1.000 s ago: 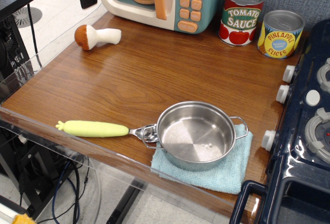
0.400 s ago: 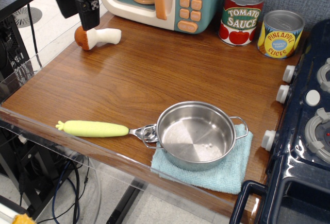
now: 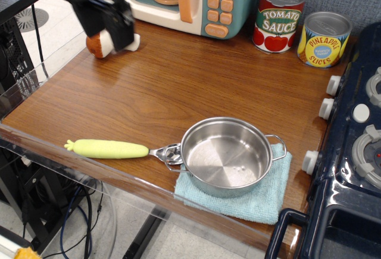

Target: Move the pot behind the two cans

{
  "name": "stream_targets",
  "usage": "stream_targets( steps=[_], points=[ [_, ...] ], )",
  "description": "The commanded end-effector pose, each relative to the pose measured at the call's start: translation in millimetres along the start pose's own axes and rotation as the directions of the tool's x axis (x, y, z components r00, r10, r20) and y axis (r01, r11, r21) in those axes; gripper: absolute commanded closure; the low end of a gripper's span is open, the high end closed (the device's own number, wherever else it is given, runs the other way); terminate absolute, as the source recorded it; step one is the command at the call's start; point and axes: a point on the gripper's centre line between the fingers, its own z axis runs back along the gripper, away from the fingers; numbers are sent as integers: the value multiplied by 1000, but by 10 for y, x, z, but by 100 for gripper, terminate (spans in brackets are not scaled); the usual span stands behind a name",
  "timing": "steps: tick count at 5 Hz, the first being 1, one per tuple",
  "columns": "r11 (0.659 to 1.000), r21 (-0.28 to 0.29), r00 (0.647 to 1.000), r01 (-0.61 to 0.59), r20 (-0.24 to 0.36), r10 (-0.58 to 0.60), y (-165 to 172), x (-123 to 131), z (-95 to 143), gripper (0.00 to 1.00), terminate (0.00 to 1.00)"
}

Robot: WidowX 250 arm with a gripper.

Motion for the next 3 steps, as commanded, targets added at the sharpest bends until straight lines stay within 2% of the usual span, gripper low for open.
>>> stream_targets(
  steps=[1, 2, 3],
  points=[
    [997, -41, 998, 63, -9, -64, 614, -79, -95, 0, 0],
    [995, -37, 996, 89, -12, -90, 793, -179, -251, 0, 0],
    [994, -56, 995, 95, 24, -94, 855, -249, -442, 0, 0]
  ],
)
